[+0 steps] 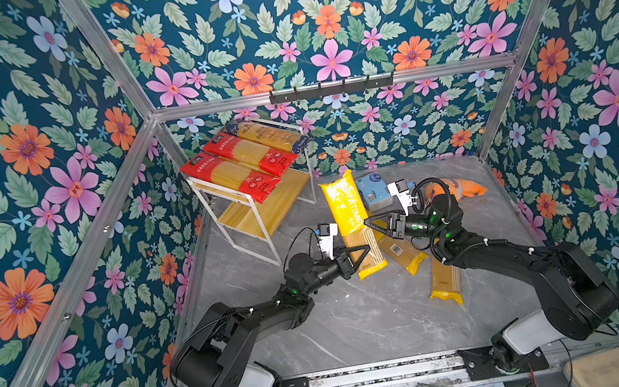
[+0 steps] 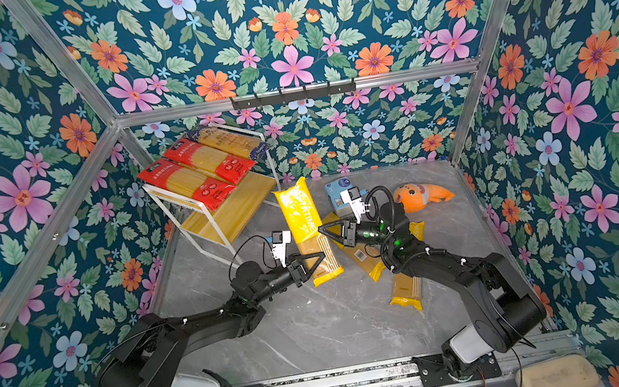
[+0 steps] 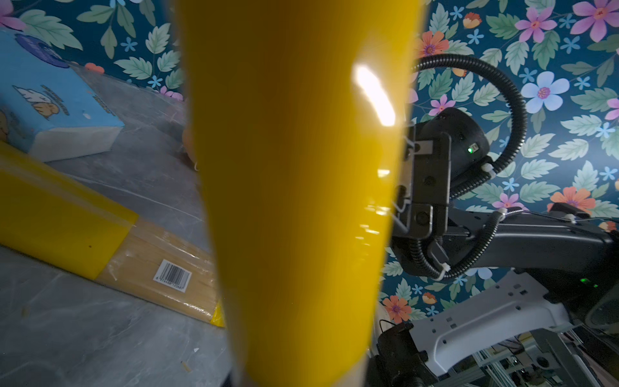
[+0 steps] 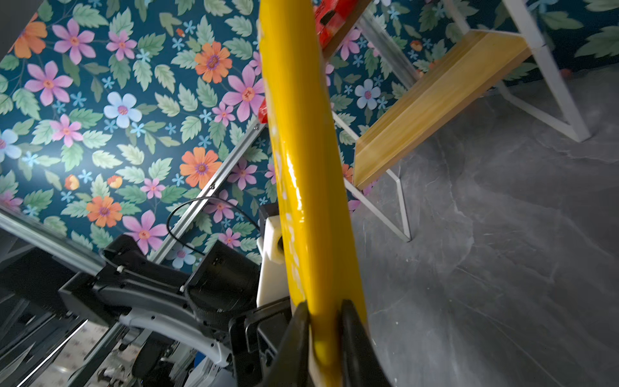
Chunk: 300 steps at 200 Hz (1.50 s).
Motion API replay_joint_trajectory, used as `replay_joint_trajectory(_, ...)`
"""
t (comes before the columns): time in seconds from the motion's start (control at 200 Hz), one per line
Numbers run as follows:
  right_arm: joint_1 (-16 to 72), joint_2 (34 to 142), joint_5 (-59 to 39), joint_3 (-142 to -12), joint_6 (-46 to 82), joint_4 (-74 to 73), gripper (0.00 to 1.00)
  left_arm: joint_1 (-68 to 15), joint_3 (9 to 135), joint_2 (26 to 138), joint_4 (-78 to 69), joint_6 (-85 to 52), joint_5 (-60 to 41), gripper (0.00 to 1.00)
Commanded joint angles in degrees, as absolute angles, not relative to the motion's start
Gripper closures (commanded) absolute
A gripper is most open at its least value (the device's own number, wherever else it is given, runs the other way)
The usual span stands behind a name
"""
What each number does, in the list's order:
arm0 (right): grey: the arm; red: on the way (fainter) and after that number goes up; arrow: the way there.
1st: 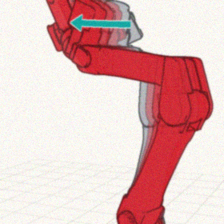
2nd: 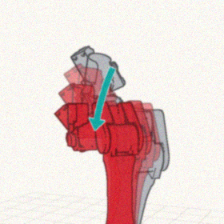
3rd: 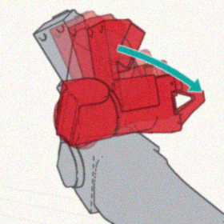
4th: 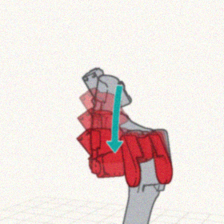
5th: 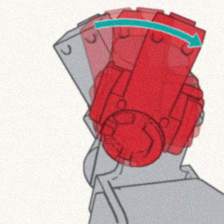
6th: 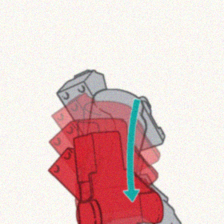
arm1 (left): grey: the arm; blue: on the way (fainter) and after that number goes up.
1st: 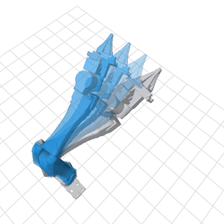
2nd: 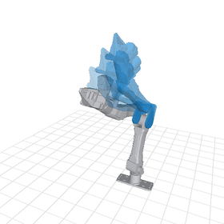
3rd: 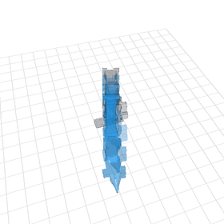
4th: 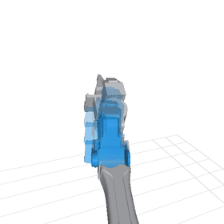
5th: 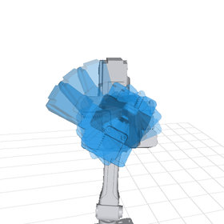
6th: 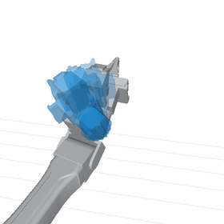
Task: Place and organize the pasta boxes and bags onto the shelf
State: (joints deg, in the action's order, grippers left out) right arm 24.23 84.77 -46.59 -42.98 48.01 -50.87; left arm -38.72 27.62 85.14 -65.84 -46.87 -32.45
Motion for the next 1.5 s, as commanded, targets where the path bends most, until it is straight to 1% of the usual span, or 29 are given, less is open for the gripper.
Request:
replay_joint_trajectory(0.0,24.58,83.73,-43.59,-41.59,48.77,-52.48,0.6,-38.67,27.35,86.07,-71.9,-50.07,-27.75,0.86)
replay_joint_trajectory(0.07,24.56,83.04,-41.05,-39.67,48.89,-51.97,0.49,-38.67,26.77,87.08,-74.44,-52.32,-25.92,0.89)
replay_joint_trajectory(0.215,24.52,81.93,-35.19,-35.4,50.18,-49.6,0.4,-38.67,25.52,87.65,-78.5,-55.59,-18.44,0.89)
replay_joint_trajectory(0.3,24.59,82.04,-31.88,-32.69,52.57,-49.95,0.39,-38.67,25.32,87.05,-78.72,-55.9,-13.67,0.88)
replay_joint_trajectory(0.375,24.71,82.89,-31.4,-31.98,54.22,-48.84,0.38,-38.66,25.31,86.75,-78.53,-56.15,-10.07,0.88)
replay_joint_trajectory(0.435,25.45,83.38,-30.09,-30.71,55.5,-51.2,0.38,-38.63,25.34,86.79,-78.55,-56.86,-7.18,0.87)
replay_joint_trajectory(0.6,28.95,86.34,-27.74,-31.38,57.13,-55.14,0.37,-38.67,26.13,88.0,-80.22,-59.18,-2.78,0.86)
replay_joint_trajectory(0.675,30.49,89.49,-26.86,-32.37,58.54,-57.6,0.37,-38.67,27.26,88.46,-80.97,-60.04,-2.4,0.86)
replay_joint_trajectory(0.84,32.26,99.8,-24.16,-34.72,66.01,-72.06,0.37,-38.79,28.13,87.46,-80.03,-60.38,-1.94,0.85)
replay_joint_trajectory(0.915,33.13,101.9,-22.98,-36.08,67.19,-74.84,0.39,-38.78,27.87,87.11,-79.66,-60.48,-1.85,0.85)
replay_joint_trajectory(1.045,34.3,102.68,-22.76,-38.08,66.63,-73.63,0.41,-38.76,27.55,86.76,-79.18,-60.67,-1.43,0.84)
replay_joint_trajectory(1.165,34.68,103.41,-23.27,-39.3,67.04,-73.9,0.47,-38.67,28.06,86.75,-79.2,-60.64,-1.78,0.84)
replay_joint_trajectory(1.24,34.82,103.84,-23.48,-40.05,67.52,-74.17,0.57,-38.26,28.13,86.66,-79.28,-60.73,-1.65,0.83)
replay_joint_trajectory(1.31,34.96,104.23,-23.47,-40.66,68.03,-75.1,0.66,-37.51,28.05,86.42,-78.92,-60.98,-1.86,0.79)
replay_joint_trajectory(1.395,35.01,104.68,-23.04,-41.68,68.55,-74.95,0.77,-36.74,27.57,85.59,-77.32,-61.26,-1.35,0.7)
replay_joint_trajectory(1.445,35.03,105.0,-22.63,-42.51,68.84,-74.63,0.81,-36.31,27.16,84.9,-76.22,-61.2,-1.16,0.67)
replay_joint_trajectory(1.495,35.06,105.34,-22.2,-43.48,69.25,-74.41,0.86,-36.05,26.62,84.02,-75.08,-61.02,-0.93,0.61)
